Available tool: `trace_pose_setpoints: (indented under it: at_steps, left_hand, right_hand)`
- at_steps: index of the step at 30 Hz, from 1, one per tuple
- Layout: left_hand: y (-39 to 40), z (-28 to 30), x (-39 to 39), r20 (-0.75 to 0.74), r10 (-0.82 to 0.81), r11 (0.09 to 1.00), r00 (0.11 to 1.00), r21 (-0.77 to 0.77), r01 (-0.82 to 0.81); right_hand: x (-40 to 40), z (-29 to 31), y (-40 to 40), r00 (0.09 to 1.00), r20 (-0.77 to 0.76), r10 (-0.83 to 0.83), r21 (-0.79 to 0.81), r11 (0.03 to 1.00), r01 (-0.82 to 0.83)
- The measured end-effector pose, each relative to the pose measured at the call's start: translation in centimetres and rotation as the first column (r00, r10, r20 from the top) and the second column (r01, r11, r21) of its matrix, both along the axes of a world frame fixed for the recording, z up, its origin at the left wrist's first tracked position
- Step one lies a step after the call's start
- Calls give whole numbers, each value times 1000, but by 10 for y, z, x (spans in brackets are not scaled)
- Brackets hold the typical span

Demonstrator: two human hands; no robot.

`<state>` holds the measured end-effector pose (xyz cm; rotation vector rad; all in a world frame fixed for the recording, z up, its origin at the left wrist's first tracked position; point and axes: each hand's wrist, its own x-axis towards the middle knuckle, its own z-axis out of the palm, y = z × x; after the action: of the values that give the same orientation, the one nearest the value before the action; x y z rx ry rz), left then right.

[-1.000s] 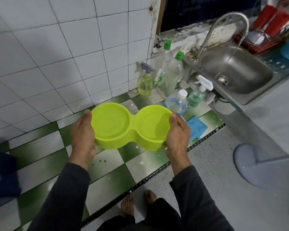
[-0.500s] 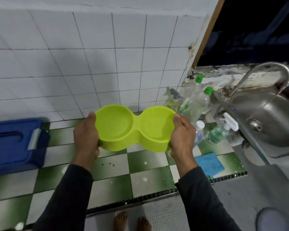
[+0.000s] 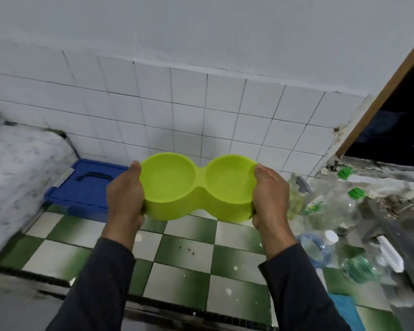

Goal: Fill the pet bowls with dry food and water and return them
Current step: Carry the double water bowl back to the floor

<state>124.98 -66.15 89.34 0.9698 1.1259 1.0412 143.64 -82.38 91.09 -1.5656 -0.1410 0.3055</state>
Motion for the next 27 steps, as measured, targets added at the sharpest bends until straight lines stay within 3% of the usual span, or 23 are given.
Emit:
trace_pose_setpoints:
  at_steps: [10, 18, 27]
  left_hand:
    - [34, 38, -102, -81, 230, 971, 970, 86, -224]
    - [64, 50, -212, -3, 479, 873, 878, 108, -476]
    - [93, 60, -373, 67, 642, 759, 764, 84, -646]
  right_hand:
    - [-69, 30, 79, 967, 70, 246, 42, 967, -249]
    - [-162, 43, 154, 893, 82, 442, 61, 892, -447]
    - [-309, 52, 237, 769, 89, 633, 79, 765, -639]
